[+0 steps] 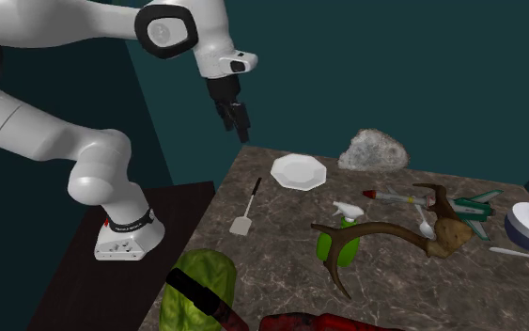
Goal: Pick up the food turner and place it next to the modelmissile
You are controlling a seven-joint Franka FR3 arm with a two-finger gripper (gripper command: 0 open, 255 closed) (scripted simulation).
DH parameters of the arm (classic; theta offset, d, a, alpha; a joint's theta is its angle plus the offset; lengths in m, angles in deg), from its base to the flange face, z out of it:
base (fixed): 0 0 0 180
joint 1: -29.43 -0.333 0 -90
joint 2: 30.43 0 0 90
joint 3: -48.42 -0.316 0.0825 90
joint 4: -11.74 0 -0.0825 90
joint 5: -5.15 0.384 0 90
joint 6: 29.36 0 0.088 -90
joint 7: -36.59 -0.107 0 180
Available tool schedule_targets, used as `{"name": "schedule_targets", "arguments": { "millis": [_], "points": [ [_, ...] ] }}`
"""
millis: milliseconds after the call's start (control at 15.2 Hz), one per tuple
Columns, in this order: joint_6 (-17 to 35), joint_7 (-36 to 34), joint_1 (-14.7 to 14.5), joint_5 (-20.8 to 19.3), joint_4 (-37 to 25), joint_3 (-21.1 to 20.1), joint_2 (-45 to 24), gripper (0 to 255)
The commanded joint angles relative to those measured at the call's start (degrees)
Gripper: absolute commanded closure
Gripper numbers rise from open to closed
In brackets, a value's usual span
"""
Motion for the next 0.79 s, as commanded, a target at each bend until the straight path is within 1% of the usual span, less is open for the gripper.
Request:
{"name": "schedule_targets", "arguments": {
  "millis": [0, 396, 726],
  "points": [
    [4.01, 3.60, -1.24, -0.13, 2.78, 1.47, -1.47, 0],
    [15.41, 14.09, -5.02, -0.19, 9.51, 5.63, -7.46, 0],
    [25.32, 23.50, -8.52, 0.43, 13.38, 9.18, -14.90, 0]
  ]
}}
